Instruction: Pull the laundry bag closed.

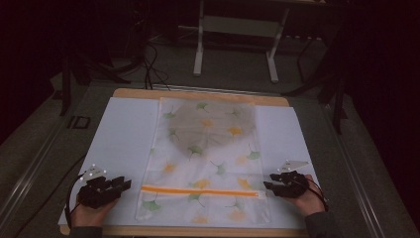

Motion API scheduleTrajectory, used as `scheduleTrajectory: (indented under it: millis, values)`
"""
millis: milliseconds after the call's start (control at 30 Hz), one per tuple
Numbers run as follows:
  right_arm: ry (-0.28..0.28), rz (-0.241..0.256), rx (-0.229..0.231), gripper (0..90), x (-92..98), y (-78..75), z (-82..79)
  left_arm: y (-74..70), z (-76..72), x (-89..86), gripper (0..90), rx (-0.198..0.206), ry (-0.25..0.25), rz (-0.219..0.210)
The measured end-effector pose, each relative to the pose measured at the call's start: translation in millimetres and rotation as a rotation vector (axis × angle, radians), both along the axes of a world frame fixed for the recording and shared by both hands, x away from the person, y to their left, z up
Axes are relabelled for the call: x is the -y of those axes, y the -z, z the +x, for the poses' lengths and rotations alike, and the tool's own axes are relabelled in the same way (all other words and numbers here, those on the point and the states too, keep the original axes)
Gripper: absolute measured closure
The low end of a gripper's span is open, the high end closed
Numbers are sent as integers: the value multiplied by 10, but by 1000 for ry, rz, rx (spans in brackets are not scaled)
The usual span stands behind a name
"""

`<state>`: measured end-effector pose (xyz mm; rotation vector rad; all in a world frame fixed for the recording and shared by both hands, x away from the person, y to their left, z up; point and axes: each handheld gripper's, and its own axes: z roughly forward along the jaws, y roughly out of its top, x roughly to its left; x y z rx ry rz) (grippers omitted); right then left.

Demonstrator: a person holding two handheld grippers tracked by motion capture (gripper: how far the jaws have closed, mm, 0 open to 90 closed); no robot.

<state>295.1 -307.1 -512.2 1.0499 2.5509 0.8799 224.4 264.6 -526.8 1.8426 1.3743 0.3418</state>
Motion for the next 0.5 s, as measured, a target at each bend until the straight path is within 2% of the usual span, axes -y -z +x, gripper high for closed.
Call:
scheduleTrajectory:
  millis: [133, 233, 367, 433, 500]
  values:
    - [116, 70, 23, 547, 84, 76, 17, 48, 32, 17, 560, 25, -89, 100]
    - [206, 107, 45, 540, 157, 147, 15, 67, 65, 33, 524, 30, -114, 131]
    - [240, 95, 79, 514, 204, 191, -14, 119, 109, 68, 449, 32, -141, 195]
    - [249, 108, 102, 490, 218, 210, -35, 150, 130, 60, 407, 26, -153, 202]
    - [271, 98, 127, 471, 216, 235, -43, 187, 140, 53, 329, 39, -190, 239]
